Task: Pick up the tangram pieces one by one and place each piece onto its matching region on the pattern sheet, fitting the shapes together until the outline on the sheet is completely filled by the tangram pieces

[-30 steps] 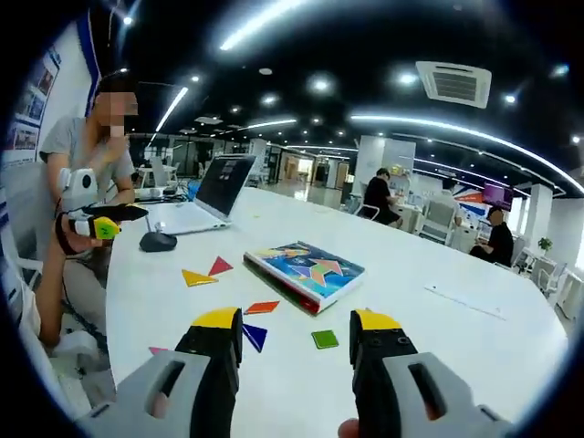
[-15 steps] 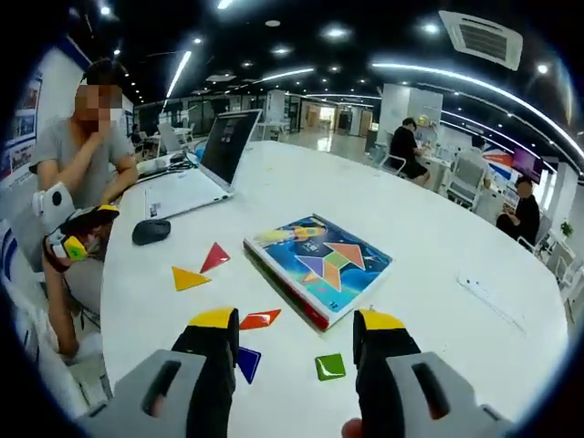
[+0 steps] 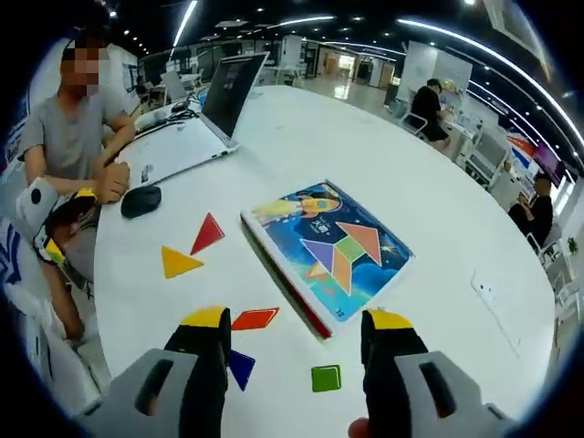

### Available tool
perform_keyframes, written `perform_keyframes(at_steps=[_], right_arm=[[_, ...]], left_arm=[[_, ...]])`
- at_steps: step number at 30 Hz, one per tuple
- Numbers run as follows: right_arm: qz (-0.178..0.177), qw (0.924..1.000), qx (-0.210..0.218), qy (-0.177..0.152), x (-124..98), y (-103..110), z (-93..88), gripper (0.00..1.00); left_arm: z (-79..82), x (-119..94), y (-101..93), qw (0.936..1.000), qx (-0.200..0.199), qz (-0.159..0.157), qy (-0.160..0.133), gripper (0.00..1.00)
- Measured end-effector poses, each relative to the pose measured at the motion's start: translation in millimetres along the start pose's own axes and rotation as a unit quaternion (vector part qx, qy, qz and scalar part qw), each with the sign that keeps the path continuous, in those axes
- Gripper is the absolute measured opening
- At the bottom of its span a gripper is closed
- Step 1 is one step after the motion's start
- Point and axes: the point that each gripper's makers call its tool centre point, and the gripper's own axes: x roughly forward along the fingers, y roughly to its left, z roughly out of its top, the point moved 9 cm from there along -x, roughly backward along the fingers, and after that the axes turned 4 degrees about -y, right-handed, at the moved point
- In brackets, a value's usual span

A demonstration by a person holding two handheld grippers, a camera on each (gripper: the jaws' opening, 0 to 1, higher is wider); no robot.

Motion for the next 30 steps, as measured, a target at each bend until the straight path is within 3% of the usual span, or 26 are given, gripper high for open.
perform_keyframes(at_steps=[3,10,16,24,30], right_arm=[[0.026,0.9988,-0.02,0.035,15.7,18.4,17.6,0.63],[0.061,0.9944,-0.045,0.073,51.8,62.1,48.8,0.63],[0.104,0.988,-0.014,0.113,90.2,100.1,61.9,0.59],[0.086,0.9785,-0.015,0.187,126.6,111.3,66.9,0.56],[0.081,0.9745,-0.007,0.209,145.5,117.5,69.0,0.56]], left_arm=[[1.4,-1.7,1.4,1.0,0.0,0.001,-0.002,0.54],[9.3,-17.3,11.5,0.9996,-0.003,0.02,-0.022,0.53],[13.2,-26.9,16.6,0.9989,-0.007,0.03,-0.036,0.53],[16.7,-38.4,25.2,0.9978,-0.011,0.043,-0.05,0.53],[16.7,-41.7,30.2,0.9975,-0.012,0.046,-0.052,0.52]])
